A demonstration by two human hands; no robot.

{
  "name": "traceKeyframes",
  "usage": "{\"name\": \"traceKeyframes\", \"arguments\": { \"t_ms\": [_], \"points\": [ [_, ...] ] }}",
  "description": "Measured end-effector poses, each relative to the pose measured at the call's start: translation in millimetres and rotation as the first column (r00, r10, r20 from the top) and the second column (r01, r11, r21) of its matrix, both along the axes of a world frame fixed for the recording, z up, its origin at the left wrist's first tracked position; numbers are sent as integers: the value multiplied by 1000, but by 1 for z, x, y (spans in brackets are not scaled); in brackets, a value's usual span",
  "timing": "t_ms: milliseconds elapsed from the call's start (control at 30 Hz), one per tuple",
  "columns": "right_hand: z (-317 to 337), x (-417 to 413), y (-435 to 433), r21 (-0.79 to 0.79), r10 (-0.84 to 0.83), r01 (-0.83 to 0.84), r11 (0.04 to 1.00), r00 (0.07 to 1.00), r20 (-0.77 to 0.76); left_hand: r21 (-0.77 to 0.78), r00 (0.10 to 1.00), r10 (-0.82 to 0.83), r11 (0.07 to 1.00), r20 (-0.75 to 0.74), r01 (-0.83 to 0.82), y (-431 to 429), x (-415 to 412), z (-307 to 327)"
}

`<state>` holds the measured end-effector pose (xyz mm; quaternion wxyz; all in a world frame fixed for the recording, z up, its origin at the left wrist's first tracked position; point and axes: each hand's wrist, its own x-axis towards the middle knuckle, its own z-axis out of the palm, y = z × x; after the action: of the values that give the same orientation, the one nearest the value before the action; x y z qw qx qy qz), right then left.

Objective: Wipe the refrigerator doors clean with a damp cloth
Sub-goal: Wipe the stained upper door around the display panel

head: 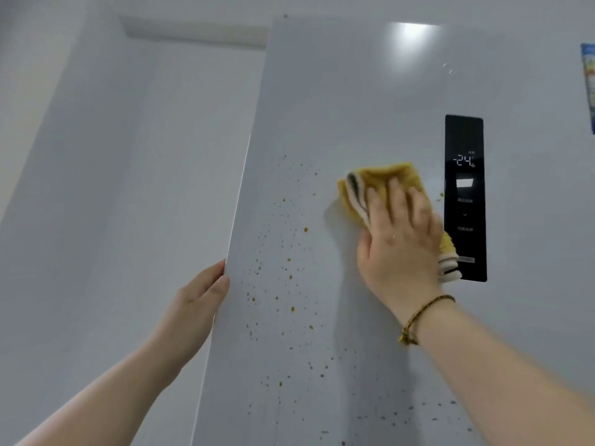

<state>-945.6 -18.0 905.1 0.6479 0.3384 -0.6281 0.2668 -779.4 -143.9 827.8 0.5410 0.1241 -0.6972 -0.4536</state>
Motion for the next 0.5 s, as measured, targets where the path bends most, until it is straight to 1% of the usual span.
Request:
{"name": "traceKeyframes", "arguments": {
  "t_ms": [33, 67, 100, 167, 200, 233, 267, 333, 367, 400, 433, 467, 500],
  "points": [
    [15, 2, 1, -63, 1, 9, 998, 988, 157, 3, 1000, -12, 1000, -8, 12, -1, 1, -1],
    [26, 4, 1, -108, 22, 8, 994, 961, 277, 7, 999, -25, 1000, -22, 25, -2, 1, -2],
    [33, 8, 0, -137, 36, 14, 991, 933, 358, 12, 999, -38, 999, -37, 38, -3, 0, -3],
    [31, 18, -5, -202, 74, 15, 979, 902, 425, 23, 996, -57, 998, -62, 58, -5, -1, -4],
    [22, 20, -12, -207, 81, 16, 978, 889, 451, 24, 996, -59, 998, -66, 61, -5, -1, -4],
    [11, 22, -19, -201, 93, -1, 980, 888, 451, 24, 996, -59, 998, -68, 61, -6, -1, -4],
    [-4, 23, -26, -184, 94, -19, 983, 907, 410, 19, 996, -60, 998, -64, 62, -7, -2, -4],
    [-20, 22, -34, -101, 70, -45, 994, 965, 253, 10, 997, -54, 998, -61, 55, -9, -1, -3],
    [-17, 18, -31, -31, 31, -25, 999, 983, 180, 7, 997, -51, 999, -58, 52, -10, 1, -3],
    [-9, 12, -27, -9, -20, 21, 1000, 996, 89, 4, 997, -53, 999, -52, 53, -11, 1, -1],
    [1, 7, -21, 15, -44, 43, 999, 998, 47, 1, 997, -56, 998, -51, 56, -11, 2, 0],
    [13, 5, -15, 12, -36, 36, 999, 999, 30, -4, 997, -62, 998, -50, 62, -12, 3, 1],
    [23, 6, -10, 21, 1, -2, 1000, 997, 81, -9, 997, -67, 998, -49, 67, -12, 3, 1]
  ]
}}
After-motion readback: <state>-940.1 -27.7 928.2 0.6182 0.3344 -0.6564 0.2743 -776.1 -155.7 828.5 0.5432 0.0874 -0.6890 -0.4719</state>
